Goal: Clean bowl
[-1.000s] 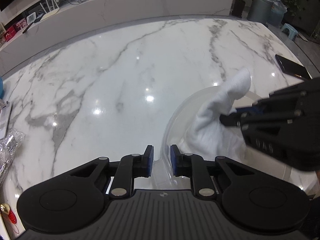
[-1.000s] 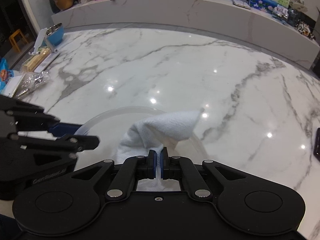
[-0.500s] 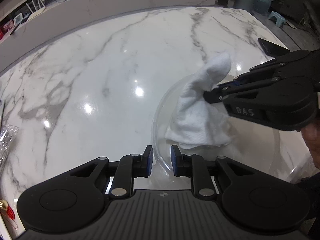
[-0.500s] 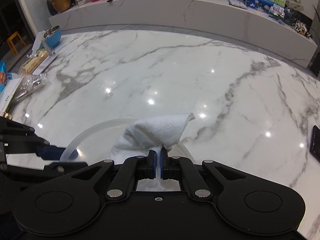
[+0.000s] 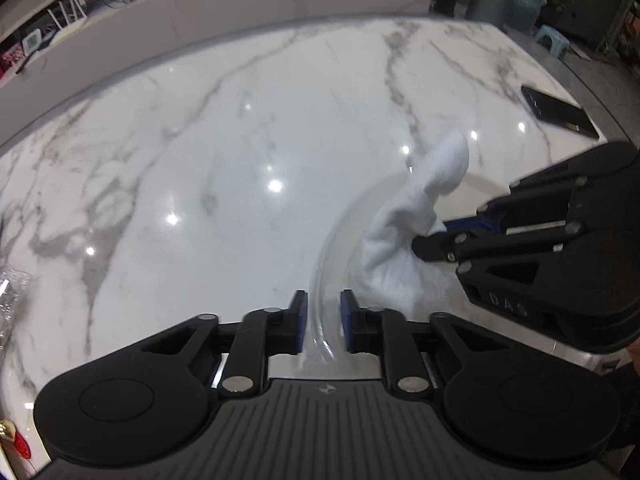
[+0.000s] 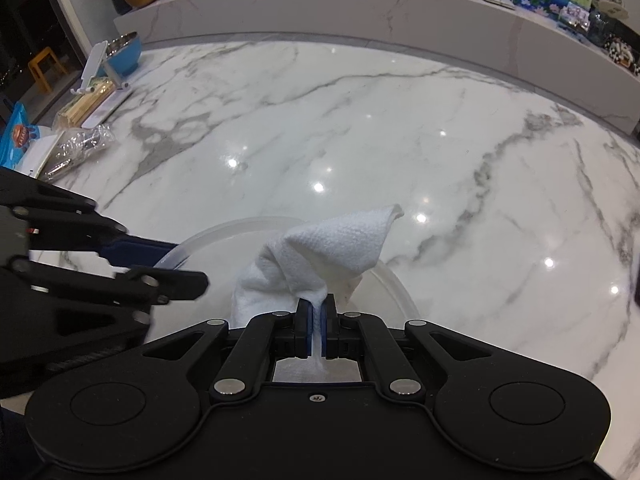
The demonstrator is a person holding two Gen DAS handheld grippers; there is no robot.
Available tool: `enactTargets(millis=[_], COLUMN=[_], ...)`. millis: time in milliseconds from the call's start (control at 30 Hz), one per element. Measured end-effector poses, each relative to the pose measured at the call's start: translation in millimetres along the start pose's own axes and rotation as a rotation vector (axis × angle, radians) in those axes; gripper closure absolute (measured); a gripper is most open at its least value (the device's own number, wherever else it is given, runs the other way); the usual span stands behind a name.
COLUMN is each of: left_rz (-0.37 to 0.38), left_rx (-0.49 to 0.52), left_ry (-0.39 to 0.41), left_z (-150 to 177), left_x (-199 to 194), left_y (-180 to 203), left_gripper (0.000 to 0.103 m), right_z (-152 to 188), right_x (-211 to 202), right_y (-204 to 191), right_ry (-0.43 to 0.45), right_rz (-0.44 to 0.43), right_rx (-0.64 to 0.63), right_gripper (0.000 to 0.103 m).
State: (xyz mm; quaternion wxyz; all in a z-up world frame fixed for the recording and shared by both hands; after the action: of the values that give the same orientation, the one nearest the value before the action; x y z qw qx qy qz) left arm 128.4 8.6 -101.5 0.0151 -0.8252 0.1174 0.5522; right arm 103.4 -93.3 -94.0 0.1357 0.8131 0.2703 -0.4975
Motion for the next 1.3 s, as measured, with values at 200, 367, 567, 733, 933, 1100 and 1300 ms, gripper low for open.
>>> enactTargets(millis=[200, 367, 567, 733, 933, 1100, 1300], left_rz=[0.012, 0.021, 0.033, 0.035, 0.046, 0.044, 0.031], left_rx=[-0.015, -0.032, -0.049, -0.042, -0.035, -0.035, -0.034], left_ry=[-0.005, -0.010, -0.020, -0.023, -0.030, -0.032, -0.032], left_z=[0.6, 0.8, 0.4, 1.5, 2.8, 2.2, 3.3], left_x=[-0.9, -1.0, -0.7, -1.4, -1.5, -1.0, 0.0], left_y=[-1.3, -1.6, -3.3, -2.9, -1.9, -2.1, -3.0], left_gripper=[0.094, 0.094, 0.094, 0.094, 0.094, 0.094, 0.094], right_z=[3.3, 5.7, 9.0, 9.7, 17.3, 22.4, 24.9], right_x=[3.6, 3.9, 2.1, 1.4, -1.8, 2.6, 12.7], right_y=[-3.6, -12.4, -20.7, -21.3, -33.2, -42.6, -47.4], right_ry=[-0.025, -0.045, -0.052, -0.053, -0.079, -0.088, -0.084], right_rz=[-0.023, -0.079, -0.102, -0.105, -0.167, -0.139, -0.067], right_rx=[-0.002, -0.008, -0.052, -0.064, -0.140, -0.200, -0.257], right_gripper=[0.094, 0.079, 0.072, 0.072, 0.056, 0.050, 0.054])
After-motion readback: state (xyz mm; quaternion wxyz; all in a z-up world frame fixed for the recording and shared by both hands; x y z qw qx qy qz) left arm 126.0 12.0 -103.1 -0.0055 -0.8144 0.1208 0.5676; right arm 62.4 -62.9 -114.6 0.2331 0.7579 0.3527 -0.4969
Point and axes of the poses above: each gripper's, at about its wrist camera, not at the fingertips, and x roughly the way its jaws point, y to its right, z to its underside, the point moved 10 cm from there along x, roughly the way its jaws point, and after that the axes turned 11 degrees about -x, right-handed, at the moved point
